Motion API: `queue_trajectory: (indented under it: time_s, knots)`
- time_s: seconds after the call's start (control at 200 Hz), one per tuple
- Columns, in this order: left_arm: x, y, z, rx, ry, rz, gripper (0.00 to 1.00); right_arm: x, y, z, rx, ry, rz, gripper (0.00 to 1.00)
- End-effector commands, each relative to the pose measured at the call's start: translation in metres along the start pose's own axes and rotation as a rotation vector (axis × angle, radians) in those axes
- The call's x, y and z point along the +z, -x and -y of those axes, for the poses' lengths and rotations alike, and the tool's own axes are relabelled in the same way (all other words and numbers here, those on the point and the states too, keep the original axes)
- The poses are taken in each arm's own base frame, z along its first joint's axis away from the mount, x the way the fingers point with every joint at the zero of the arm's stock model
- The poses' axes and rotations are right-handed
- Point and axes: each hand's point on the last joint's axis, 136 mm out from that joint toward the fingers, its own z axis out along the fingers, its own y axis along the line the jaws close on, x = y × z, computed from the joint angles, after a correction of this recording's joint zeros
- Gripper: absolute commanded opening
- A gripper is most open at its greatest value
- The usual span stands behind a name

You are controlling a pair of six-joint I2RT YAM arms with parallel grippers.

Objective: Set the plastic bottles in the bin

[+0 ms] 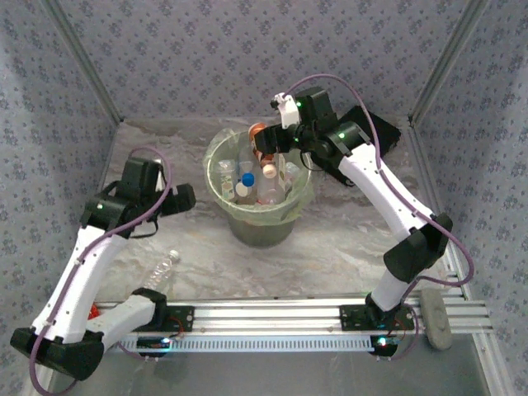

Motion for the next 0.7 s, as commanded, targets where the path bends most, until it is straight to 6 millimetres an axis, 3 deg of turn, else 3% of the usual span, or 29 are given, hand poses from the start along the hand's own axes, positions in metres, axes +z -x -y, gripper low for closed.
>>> queue_trajectory:
  time_s: [0.0, 0.135, 0.3, 0.525, 0.695]
  knots:
    - [0.002, -0.026, -0.03, -0.181, 0.108, -0.037, 0.98, 0.0, -0.029, -0.001, 0.031, -0.013, -0.123, 0.64]
    - [0.01, -0.054, -0.054, -0.354, 0.209, -0.076, 1.0, -0.019, -0.005, -0.004, 0.017, -0.015, -0.064, 0.74]
    - [0.035, -0.087, -0.065, -0.701, 0.153, -0.024, 1.0, -0.04, 0.017, -0.006, 0.023, -0.015, -0.001, 0.86]
    - [0.027, -0.122, -0.099, -0.863, 0.304, -0.024, 1.0, -0.06, 0.023, 0.014, 0.053, -0.057, 0.034, 0.88]
    - [0.04, -0.145, -0.102, -1.111, 0.259, -0.017, 1.0, -0.068, 0.024, 0.032, 0.101, -0.074, 0.055, 0.88]
